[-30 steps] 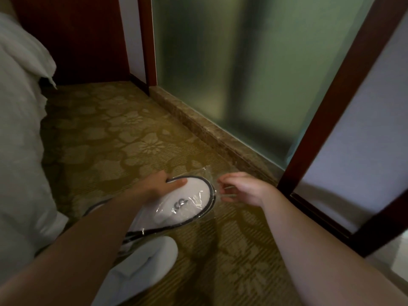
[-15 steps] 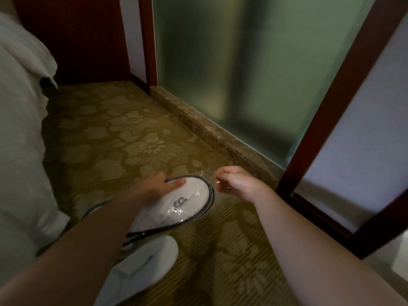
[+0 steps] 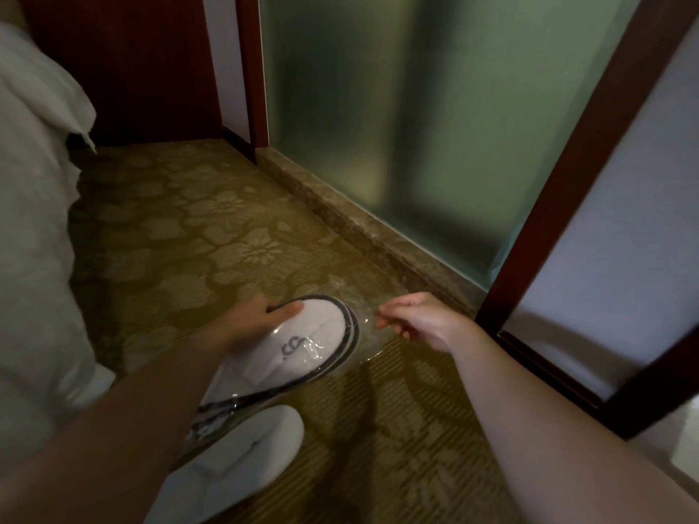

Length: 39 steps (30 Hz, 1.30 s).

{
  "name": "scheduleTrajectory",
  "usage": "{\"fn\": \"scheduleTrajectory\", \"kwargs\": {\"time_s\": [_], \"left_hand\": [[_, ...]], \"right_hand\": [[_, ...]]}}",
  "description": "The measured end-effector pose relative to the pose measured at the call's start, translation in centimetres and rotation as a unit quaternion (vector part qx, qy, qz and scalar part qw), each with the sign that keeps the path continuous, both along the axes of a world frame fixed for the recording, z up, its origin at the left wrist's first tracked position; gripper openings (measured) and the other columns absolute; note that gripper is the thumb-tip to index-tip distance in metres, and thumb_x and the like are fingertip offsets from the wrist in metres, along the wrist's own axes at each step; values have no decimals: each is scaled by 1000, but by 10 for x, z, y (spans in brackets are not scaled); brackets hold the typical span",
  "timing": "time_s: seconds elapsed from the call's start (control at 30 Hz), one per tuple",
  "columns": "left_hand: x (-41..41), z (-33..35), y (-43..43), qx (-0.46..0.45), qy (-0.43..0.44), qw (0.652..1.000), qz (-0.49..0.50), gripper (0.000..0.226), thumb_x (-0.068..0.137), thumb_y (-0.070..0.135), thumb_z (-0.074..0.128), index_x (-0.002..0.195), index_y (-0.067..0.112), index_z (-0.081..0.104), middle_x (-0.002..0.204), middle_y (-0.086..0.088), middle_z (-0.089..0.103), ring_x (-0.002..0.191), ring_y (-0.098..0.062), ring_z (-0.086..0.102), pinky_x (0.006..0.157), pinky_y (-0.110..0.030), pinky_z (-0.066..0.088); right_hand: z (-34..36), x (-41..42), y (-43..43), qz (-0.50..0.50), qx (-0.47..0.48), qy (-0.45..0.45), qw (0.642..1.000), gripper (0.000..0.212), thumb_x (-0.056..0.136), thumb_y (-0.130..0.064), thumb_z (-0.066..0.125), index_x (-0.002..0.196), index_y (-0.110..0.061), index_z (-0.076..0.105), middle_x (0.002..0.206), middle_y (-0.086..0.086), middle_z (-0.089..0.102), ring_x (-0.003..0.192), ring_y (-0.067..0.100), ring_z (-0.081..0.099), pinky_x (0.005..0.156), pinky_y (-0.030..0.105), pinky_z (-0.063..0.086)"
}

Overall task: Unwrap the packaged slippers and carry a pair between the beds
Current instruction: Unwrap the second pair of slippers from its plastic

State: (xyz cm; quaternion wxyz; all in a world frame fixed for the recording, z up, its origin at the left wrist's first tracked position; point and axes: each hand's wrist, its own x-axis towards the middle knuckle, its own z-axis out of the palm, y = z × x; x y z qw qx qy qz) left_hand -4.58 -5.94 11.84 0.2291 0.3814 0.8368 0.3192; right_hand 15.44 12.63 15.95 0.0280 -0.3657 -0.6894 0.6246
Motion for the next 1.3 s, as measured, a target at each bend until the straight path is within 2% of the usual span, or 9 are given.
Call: {"fn": "scheduleTrajectory", "kwargs": {"time_s": [0.27, 0.4, 0.67, 0.77, 0.83, 0.9, 1.0, 1.1, 1.3], "left_hand": [[16, 5, 14, -8, 30, 999, -37, 45, 89, 52, 50, 70, 14, 67, 55, 5, 52, 53, -10, 49, 55, -26, 36], [18, 6, 13, 4, 32, 999, -32, 49, 85, 56, 51, 53, 18, 54, 49, 7, 45, 48, -9, 43, 52, -25, 31], [16, 7, 12, 15, 30, 999, -20, 46, 89, 53, 50, 59, 20, 59, 46, 9, 46, 48, -9, 43, 53, -27, 33], [14, 8, 12, -17, 37, 999, -10, 43, 90, 54, 47, 87, 19, 71, 67, -1, 64, 62, -13, 55, 62, -30, 44], [15, 9, 13, -30, 45, 999, -5, 41, 89, 54, 48, 78, 19, 66, 69, 0, 60, 65, -14, 55, 61, -28, 40], [14, 7, 13, -44, 37, 998, 5, 37, 90, 52, 49, 90, 18, 64, 79, 3, 58, 77, -15, 55, 65, -27, 39], [7, 3, 14, -93, 98, 991, 19, 53, 89, 51, 50, 128, 15, 53, 119, -5, 59, 111, -24, 55, 91, -32, 43], [0, 0, 15, -123, 185, 974, 50, 61, 89, 48, 49, 140, 17, 39, 143, -10, 46, 131, -29, 42, 109, -39, 33], [7, -2, 16, -101, 60, 986, 119, 83, 87, 49, 55, 152, 14, 17, 158, -12, 22, 145, -33, 22, 116, -47, 25]], "right_hand": [[3, -2, -11, 72, -23, -54, 996, 12, 84, -23, 69, 89, -12, 69, 60, -4, 63, 48, 4, 51, 41, 14, 39], [3, -5, -13, 84, -21, -64, 994, 14, 83, -29, 69, 84, -15, 69, 50, -8, 58, 44, 3, 49, 37, 13, 36], [11, -14, -18, 91, -5, -65, 994, 31, 85, -22, 67, 113, -9, 65, 65, -3, 54, 49, 4, 43, 38, 13, 34], [9, -12, -14, 62, 19, -48, 997, 21, 88, -21, 64, 106, -12, 68, 60, -4, 54, 49, 5, 44, 41, 15, 35], [8, -8, -9, 42, 53, -48, 997, 18, 90, -23, 61, 103, -13, 69, 55, -5, 51, 48, 6, 42, 44, 18, 34], [5, -5, -4, 17, 90, -52, 994, 22, 91, -26, 58, 104, -12, 69, 54, -4, 50, 49, 8, 41, 46, 20, 32], [0, -1, 3, -37, 127, -41, 990, 26, 93, -28, 55, 106, -11, 69, 59, -2, 51, 53, 11, 43, 50, 23, 34], [-3, 4, 9, -103, 132, -19, 986, 23, 95, -27, 52, 99, -12, 68, 66, -1, 56, 60, 12, 49, 54, 23, 37], [-9, 8, 18, -245, 134, 30, 960, 23, 97, -24, 48, 90, -9, 63, 68, 4, 55, 57, 14, 49, 52, 23, 37]]}}
